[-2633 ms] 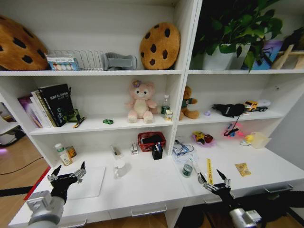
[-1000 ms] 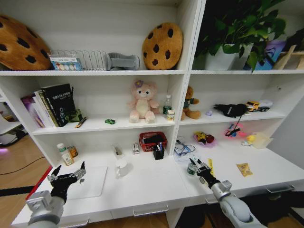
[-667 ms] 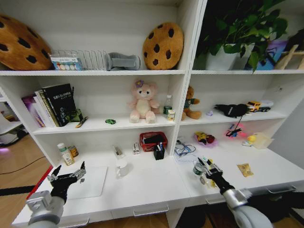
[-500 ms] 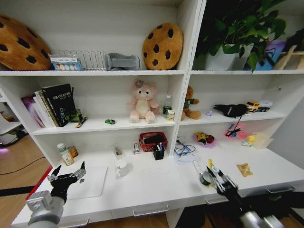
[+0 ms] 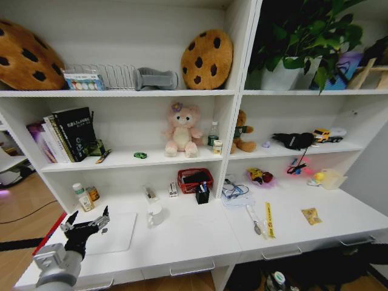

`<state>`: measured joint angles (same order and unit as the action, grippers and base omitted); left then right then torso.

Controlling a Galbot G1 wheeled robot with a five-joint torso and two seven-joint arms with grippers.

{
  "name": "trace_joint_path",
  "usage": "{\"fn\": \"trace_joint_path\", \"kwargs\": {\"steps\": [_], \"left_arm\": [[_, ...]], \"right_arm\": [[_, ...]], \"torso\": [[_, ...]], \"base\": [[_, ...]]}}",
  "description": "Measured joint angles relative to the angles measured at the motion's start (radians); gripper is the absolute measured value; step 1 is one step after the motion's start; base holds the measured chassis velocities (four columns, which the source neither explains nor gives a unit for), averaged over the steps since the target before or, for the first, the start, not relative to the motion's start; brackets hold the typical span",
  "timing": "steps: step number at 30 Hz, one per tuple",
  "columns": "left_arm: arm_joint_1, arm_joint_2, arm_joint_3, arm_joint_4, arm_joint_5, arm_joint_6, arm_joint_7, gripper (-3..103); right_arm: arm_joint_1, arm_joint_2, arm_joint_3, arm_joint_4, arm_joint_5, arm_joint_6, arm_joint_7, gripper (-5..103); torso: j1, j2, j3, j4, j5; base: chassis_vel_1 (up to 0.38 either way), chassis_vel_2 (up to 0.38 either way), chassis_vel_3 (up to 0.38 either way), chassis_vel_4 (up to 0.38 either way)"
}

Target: Organize the objects on the table.

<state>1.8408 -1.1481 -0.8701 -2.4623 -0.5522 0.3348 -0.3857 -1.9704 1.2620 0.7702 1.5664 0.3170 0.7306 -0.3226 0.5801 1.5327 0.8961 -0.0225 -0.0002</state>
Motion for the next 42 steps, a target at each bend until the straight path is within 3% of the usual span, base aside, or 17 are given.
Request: {"fn": "trace_joint_path", "kwargs": {"steps": [4, 18, 42], "left_arm": [[0.0, 0.0, 0.0, 0.0, 0.0, 0.0, 0.0, 100], [0.0, 0.0, 0.0, 0.0, 0.0, 0.0, 0.0, 100], [0.0, 0.0, 0.0, 0.0, 0.0, 0.0, 0.0, 100]], "right_arm": [[0.087, 0.002, -0.034, -0.126, -0.049, 0.018, 0.005, 30], [0.29, -0.008, -0.136, -0.485, -0.032, 0.041, 0.03, 30], [0.646, -0.023, -0.146, -0.9, -0.03, 0.069, 0.069, 30]], "torso": [[0.0, 0.0, 0.0, 0.0, 0.0002], [0.0, 0.0, 0.0, -0.0003, 0.0004], [0.0, 0.0, 0.0, -0.0002, 0.0003]], "base": [[0.0, 0.0, 0.0, 0.0], [0.0, 0.0, 0.0, 0.0], [0.0, 0.0, 0.0, 0.0]]}}
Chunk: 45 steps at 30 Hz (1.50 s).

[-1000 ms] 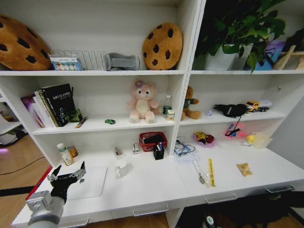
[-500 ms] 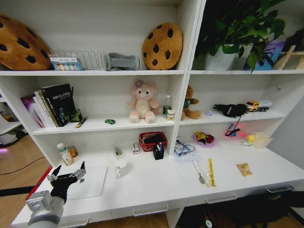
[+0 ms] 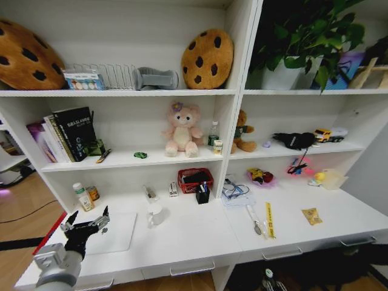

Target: Organize the objects on the table.

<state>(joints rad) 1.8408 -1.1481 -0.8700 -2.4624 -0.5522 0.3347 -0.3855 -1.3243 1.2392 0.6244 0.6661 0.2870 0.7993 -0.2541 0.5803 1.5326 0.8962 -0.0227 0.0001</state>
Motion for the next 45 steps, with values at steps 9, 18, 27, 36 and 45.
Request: {"fn": "trace_joint_path", "kwargs": {"steps": [9, 18, 27, 36, 45], "left_arm": [[0.0, 0.0, 0.0, 0.0, 0.0, 0.0, 0.0, 100], [0.0, 0.0, 0.0, 0.0, 0.0, 0.0, 0.0, 100], [0.0, 0.0, 0.0, 0.0, 0.0, 0.0, 0.0, 100], [0.0, 0.0, 0.0, 0.0, 0.0, 0.0, 0.0, 100], [0.0, 0.0, 0.0, 0.0, 0.0, 0.0, 0.0, 100]], "right_arm": [[0.108, 0.001, -0.03, -0.081, 0.042, 0.0, 0.029, 30], [0.161, -0.005, -0.062, -0.1, 0.104, -0.001, 0.065, 27], [0.172, 0.001, -0.082, -0.106, 0.108, -0.003, 0.087, 54], [-0.046, 0.001, -0.029, 0.036, 0.089, -0.003, 0.098, 87], [-0.442, 0.021, 0.044, 0.494, 0.092, 0.0, 0.082, 100]], "torso": [[0.0, 0.0, 0.0, 0.0, 0.0], [0.0, 0.0, 0.0, 0.0002, -0.0001], [0.0, 0.0, 0.0, 0.0001, -0.0002], [0.0, 0.0, 0.0, 0.0, -0.0003], [0.0, 0.0, 0.0, -0.0003, -0.0004]], "base": [[0.0, 0.0, 0.0, 0.0], [0.0, 0.0, 0.0, 0.0], [0.0, 0.0, 0.0, 0.0], [0.0, 0.0, 0.0, 0.0], [0.0, 0.0, 0.0, 0.0]]}}
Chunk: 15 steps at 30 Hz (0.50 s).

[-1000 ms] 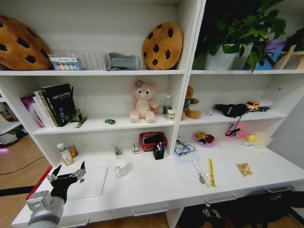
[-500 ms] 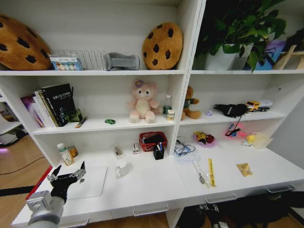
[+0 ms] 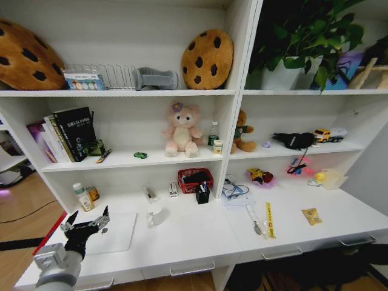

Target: Organize the objects on the table.

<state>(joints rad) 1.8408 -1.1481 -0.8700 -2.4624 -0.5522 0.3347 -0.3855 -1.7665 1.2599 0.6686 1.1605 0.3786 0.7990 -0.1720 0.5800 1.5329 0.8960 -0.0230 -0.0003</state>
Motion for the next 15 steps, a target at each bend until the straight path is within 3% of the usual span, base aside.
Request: {"fn": "trace_joint_path", "kwargs": {"steps": [6, 9, 11, 12, 15], "left_arm": [[0.0, 0.0, 0.0, 0.0, 0.0, 0.0, 0.0, 100], [0.0, 0.0, 0.0, 0.0, 0.0, 0.0, 0.0, 100], [0.0, 0.0, 0.0, 0.0, 0.0, 0.0, 0.0, 100], [0.0, 0.0, 0.0, 0.0, 0.0, 0.0, 0.0, 100], [0.0, 0.0, 0.0, 0.0, 0.0, 0.0, 0.0, 100]], "right_arm": [[-0.105, -0.004, 0.056, 0.218, 0.008, 0.0, 0.001, 100], [-0.183, -0.005, 0.189, 0.495, 0.03, -0.006, 0.016, 100], [-0.175, -0.006, 0.256, 0.586, 0.067, -0.073, 0.047, 100], [-0.175, -0.006, 0.256, 0.586, 0.067, -0.073, 0.047, 100], [-0.119, -0.038, 0.335, 0.607, 0.107, -0.182, 0.098, 100]], "torso": [[0.0, 0.0, 0.0, 0.0005, 0.0], [0.0, 0.0, 0.0, 0.0004, -0.0001], [0.0, 0.0, 0.0, 0.0004, 0.0003], [0.0, 0.0, 0.0, 0.0004, 0.0003], [0.0, 0.0, 0.0, 0.0003, 0.0006]], "base": [[0.0, 0.0, 0.0, 0.0], [0.0, 0.0, 0.0, 0.0], [0.0, 0.0, 0.0, 0.0], [0.0, 0.0, 0.0, 0.0], [0.0, 0.0, 0.0, 0.0]]}}
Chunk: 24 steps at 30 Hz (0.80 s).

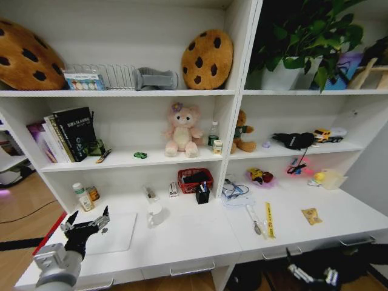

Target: Organize the objects on the table.

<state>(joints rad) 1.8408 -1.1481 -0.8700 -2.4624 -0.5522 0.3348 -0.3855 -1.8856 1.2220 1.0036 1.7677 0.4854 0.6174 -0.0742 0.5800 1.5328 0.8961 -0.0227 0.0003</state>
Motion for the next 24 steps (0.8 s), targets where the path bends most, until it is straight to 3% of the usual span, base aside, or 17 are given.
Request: {"fn": "trace_joint_path", "kwargs": {"steps": [1, 3, 6, 9, 12, 19, 24], "left_arm": [[0.0, 0.0, 0.0, 0.0, 0.0, 0.0, 0.0, 100], [0.0, 0.0, 0.0, 0.0, 0.0, 0.0, 0.0, 100], [0.0, 0.0, 0.0, 0.0, 0.0, 0.0, 0.0, 100], [0.0, 0.0, 0.0, 0.0, 0.0, 0.0, 0.0, 100], [0.0, 0.0, 0.0, 0.0, 0.0, 0.0, 0.0, 100], [0.0, 0.0, 0.0, 0.0, 0.0, 0.0, 0.0, 100], [0.0, 0.0, 0.0, 0.0, 0.0, 0.0, 0.0, 100]], "right_arm": [[0.0, 0.0, 0.0, 0.0, 0.0, 0.0, 0.0, 100], [0.065, -0.072, 0.057, -0.032, 0.02, -0.083, 0.025, 100], [0.098, -0.111, 0.065, -0.058, 0.02, -0.117, 0.049, 100], [0.117, -0.125, 0.062, -0.077, 0.019, -0.142, 0.062, 100], [0.142, -0.131, 0.022, -0.1, 0.018, -0.223, 0.106, 100], [0.194, -0.146, -0.003, -0.126, 0.04, -0.262, 0.112, 100], [0.227, -0.198, -0.019, -0.161, 0.068, -0.279, 0.113, 100]], "torso": [[0.0, 0.0, 0.0, 0.0, 0.0], [0.0, 0.0, 0.0, 0.0003, -0.0001], [0.0, 0.0, 0.0, 0.0005, -0.0003], [0.0, 0.0, 0.0, 0.0003, -0.0003], [0.0, 0.0, 0.0, -0.0001, 0.0], [0.0, 0.0, 0.0, 0.0, 0.0003], [0.0, 0.0, 0.0, -0.0001, 0.0003]], "base": [[0.0, 0.0, 0.0, 0.0], [0.0, 0.0, 0.0, 0.0], [0.0, 0.0, 0.0, 0.0], [-0.037, -0.008, 0.039, 0.023], [-0.093, -0.071, 0.103, 0.09], [-0.169, -0.168, 0.169, 0.164], [-0.248, -0.24, 0.237, 0.244]]}}
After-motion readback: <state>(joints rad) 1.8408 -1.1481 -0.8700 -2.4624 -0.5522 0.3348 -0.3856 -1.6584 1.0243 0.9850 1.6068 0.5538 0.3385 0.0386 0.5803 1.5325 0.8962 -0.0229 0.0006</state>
